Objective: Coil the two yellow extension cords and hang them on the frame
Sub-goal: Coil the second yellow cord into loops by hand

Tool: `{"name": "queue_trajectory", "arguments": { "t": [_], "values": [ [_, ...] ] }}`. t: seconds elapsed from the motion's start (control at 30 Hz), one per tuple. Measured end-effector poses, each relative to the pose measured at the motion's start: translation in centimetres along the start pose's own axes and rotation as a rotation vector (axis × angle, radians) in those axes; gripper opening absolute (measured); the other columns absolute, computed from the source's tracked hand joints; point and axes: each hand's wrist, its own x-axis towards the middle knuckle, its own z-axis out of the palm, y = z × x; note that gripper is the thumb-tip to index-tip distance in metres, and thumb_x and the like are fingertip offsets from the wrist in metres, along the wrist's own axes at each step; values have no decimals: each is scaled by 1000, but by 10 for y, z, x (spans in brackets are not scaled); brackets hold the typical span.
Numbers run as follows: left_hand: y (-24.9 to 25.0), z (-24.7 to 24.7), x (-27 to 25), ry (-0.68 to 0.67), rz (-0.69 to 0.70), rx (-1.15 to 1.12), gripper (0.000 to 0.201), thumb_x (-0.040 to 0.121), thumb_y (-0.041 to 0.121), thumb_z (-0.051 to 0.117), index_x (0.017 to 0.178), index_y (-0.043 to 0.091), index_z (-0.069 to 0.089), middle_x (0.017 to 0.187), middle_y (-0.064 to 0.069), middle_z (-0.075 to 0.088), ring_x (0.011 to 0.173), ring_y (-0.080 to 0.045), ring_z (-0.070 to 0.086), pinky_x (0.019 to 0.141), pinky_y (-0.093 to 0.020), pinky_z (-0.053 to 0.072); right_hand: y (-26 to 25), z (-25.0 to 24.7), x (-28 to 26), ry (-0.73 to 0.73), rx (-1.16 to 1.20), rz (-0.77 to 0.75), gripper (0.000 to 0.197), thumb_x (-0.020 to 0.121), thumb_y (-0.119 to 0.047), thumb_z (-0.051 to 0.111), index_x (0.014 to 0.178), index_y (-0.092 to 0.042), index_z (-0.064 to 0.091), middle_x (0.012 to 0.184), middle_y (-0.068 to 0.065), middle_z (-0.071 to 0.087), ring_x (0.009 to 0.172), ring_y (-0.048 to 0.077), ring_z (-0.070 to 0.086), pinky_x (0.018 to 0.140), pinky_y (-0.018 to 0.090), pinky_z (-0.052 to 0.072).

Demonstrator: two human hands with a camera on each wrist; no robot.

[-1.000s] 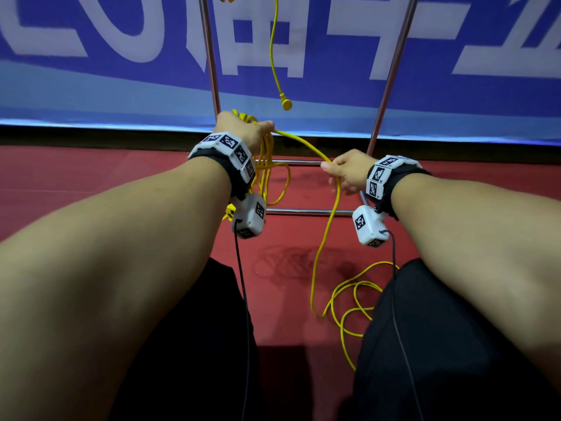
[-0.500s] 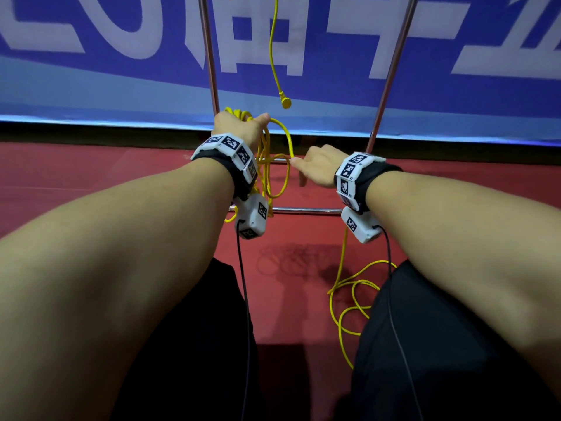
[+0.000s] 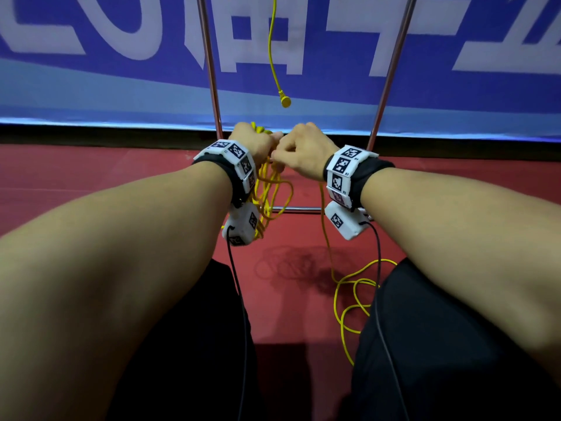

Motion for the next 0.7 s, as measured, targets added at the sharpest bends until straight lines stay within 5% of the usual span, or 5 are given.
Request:
{"name": "queue_trajectory", "arguments": {
  "t": [0.1,0.27,0.43,0.57,0.7],
  "values": [
    [2,6,1,-21,4,15,50,91,46,66,100,-2,65,74,-9,63,70,-23,61,59,-28,38,-2,-4,3,72,138,45,30,71,-26,46,47,-14,32,44,-2,28,48,13,26,49,28,21],
    [12,8,-1,-2,-29,-7,60,96,52,55,130,3,60,99,-8,70,78,-21,61,60,-28,43,9,1,5,149,253,92,12,74,-28,59,63,-24,62,60,-7,60,56,6,54,61,21,42],
    [13,7,-4,-6,-50,-159,57,92,48,62,120,-2,64,89,-13,69,76,-28,67,67,-32,52,17,4,7,326,293,90,22,76,-30,78,85,-22,59,79,-10,64,64,11,59,64,22,48],
    [11,9,-6,-24,12,-140,33,90,34,68,82,3,64,66,-9,61,63,-27,60,63,-33,48,28,2,7,349,242,211,40,67,-49,85,70,-22,55,63,-9,55,59,10,48,57,26,42],
    [13,7,-12,-70,35,-106,36,94,30,65,70,4,60,57,-11,57,43,-20,51,47,-22,41,30,2,7,343,288,213,42,68,-49,85,66,-20,56,59,-9,53,54,8,44,54,22,40]
  ]
}}
